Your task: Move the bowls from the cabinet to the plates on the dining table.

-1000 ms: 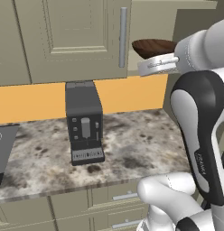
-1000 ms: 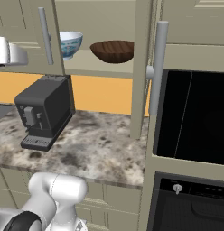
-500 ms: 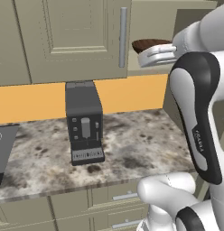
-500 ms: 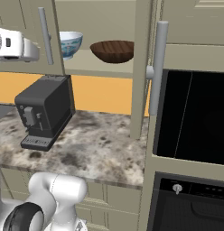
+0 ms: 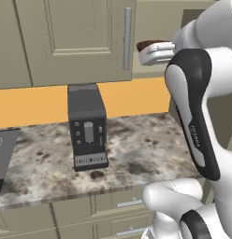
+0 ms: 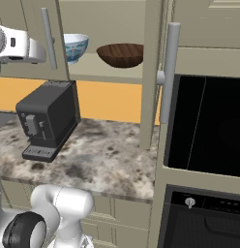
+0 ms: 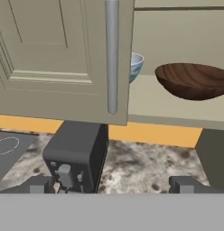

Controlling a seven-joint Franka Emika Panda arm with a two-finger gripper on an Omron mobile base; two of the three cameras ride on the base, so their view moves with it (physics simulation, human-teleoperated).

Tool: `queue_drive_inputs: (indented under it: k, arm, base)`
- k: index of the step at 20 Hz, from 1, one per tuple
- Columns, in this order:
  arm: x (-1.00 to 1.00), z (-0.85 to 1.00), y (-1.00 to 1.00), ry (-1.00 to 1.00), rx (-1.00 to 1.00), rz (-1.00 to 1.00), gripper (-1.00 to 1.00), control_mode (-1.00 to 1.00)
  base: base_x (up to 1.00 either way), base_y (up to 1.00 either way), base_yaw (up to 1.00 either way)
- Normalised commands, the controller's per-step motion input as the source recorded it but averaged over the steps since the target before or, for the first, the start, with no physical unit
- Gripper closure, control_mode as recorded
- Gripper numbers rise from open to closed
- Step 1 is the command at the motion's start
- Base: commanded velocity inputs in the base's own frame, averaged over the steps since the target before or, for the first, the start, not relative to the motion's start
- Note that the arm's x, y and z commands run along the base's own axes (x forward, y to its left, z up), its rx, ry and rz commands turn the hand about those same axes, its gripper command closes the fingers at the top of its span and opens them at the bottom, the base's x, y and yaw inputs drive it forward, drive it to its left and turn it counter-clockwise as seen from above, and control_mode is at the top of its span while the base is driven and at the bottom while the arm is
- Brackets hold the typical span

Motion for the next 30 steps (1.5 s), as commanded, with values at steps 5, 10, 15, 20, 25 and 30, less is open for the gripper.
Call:
queue_drive_inputs:
  k: [5,10,15,20,25,30]
  arm:
    - [0.0,0.0,0.02,-0.02,0.0,-0.07,-1.0,-1.0]
    - [0.0,0.06,0.06,-0.02,0.0,-0.02,-1.0,-1.0]
    - [0.05,0.01,0.1,-0.02,0.01,0.0,-1.0,-1.0]
    - [0.3,0.0,0.0,-0.02,0.0,0.0,-1.0,-1.0]
    - [0.46,-0.04,0.01,-0.02,0.0,0.0,-1.0,-1.0]
    - [0.39,-0.09,0.06,-0.02,0.0,0.0,-1.0,-1.0]
  base:
    - [0.0,0.0,0.0]
    - [0.0,0.0,0.0]
    - [0.0,0.0,0.0]
    - [0.0,0.0,0.0]
    - [0.0,0.0,0.0]
    - [0.0,0.0,0.0]
